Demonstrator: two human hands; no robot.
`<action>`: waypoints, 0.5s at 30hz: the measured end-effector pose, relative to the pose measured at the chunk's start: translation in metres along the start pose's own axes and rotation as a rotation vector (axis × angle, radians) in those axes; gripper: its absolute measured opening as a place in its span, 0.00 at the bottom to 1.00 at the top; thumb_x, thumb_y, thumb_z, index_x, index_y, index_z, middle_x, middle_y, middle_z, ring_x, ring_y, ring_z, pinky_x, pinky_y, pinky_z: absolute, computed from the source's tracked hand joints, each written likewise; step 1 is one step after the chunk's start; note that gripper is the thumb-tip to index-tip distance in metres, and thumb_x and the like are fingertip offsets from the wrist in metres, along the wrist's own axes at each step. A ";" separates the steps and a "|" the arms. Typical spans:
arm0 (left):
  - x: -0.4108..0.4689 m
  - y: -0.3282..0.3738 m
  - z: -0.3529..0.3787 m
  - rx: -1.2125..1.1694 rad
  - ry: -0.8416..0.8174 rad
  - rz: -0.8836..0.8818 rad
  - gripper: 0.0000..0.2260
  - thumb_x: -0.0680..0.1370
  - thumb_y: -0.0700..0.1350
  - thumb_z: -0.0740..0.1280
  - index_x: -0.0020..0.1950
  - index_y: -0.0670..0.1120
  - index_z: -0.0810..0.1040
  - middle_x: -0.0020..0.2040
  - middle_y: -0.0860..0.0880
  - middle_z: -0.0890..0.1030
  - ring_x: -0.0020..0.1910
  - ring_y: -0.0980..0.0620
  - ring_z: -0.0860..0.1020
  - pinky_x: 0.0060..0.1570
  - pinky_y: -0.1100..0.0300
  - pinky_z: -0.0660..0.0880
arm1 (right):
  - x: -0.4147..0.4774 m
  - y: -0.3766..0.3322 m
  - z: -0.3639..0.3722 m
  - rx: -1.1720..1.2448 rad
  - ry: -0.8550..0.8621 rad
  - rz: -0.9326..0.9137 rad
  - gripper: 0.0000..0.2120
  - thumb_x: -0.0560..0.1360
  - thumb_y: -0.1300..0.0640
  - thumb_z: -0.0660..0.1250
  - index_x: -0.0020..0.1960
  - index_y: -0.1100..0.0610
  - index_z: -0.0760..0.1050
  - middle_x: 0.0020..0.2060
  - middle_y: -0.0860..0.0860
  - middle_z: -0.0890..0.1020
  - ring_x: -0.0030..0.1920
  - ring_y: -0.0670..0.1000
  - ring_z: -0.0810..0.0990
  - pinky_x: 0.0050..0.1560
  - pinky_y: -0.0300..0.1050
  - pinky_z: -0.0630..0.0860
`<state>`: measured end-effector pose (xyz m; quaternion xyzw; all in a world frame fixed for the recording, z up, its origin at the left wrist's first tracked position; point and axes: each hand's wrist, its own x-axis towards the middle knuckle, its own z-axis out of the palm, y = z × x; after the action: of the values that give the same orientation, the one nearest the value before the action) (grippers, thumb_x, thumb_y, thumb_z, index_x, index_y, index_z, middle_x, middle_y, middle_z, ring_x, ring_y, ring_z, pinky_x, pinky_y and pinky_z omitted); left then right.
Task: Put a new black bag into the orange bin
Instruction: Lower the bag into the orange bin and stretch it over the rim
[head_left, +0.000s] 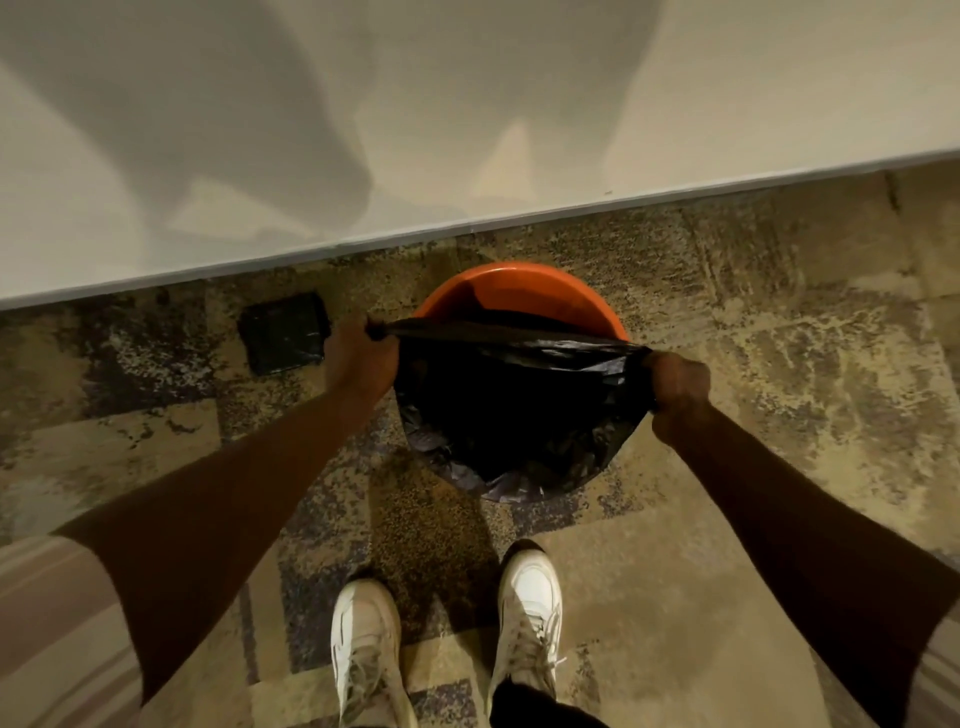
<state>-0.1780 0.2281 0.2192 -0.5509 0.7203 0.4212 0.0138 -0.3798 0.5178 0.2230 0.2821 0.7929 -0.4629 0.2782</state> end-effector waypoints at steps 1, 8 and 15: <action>0.002 0.005 0.000 0.008 0.004 0.021 0.02 0.80 0.39 0.65 0.48 0.44 0.74 0.41 0.47 0.75 0.44 0.44 0.75 0.39 0.53 0.70 | 0.004 -0.005 0.000 -0.026 -0.036 -0.026 0.06 0.77 0.65 0.62 0.43 0.59 0.75 0.38 0.52 0.75 0.37 0.51 0.73 0.27 0.36 0.71; 0.009 0.034 -0.004 0.035 0.009 0.223 0.11 0.74 0.34 0.67 0.52 0.47 0.82 0.49 0.50 0.83 0.51 0.48 0.81 0.50 0.52 0.78 | 0.014 -0.012 0.005 0.044 -0.091 -0.211 0.10 0.69 0.69 0.66 0.34 0.57 0.73 0.28 0.48 0.77 0.28 0.47 0.73 0.27 0.37 0.70; 0.011 0.056 0.000 0.190 0.014 0.397 0.06 0.75 0.39 0.72 0.51 0.46 0.86 0.45 0.50 0.85 0.45 0.51 0.82 0.34 0.66 0.70 | 0.025 -0.007 -0.003 0.104 -0.199 -0.296 0.09 0.68 0.71 0.65 0.44 0.63 0.79 0.39 0.55 0.80 0.42 0.54 0.78 0.42 0.48 0.74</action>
<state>-0.2276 0.2215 0.2465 -0.3971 0.8514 0.3420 -0.0224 -0.4020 0.5228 0.2109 0.1294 0.7692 -0.5649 0.2693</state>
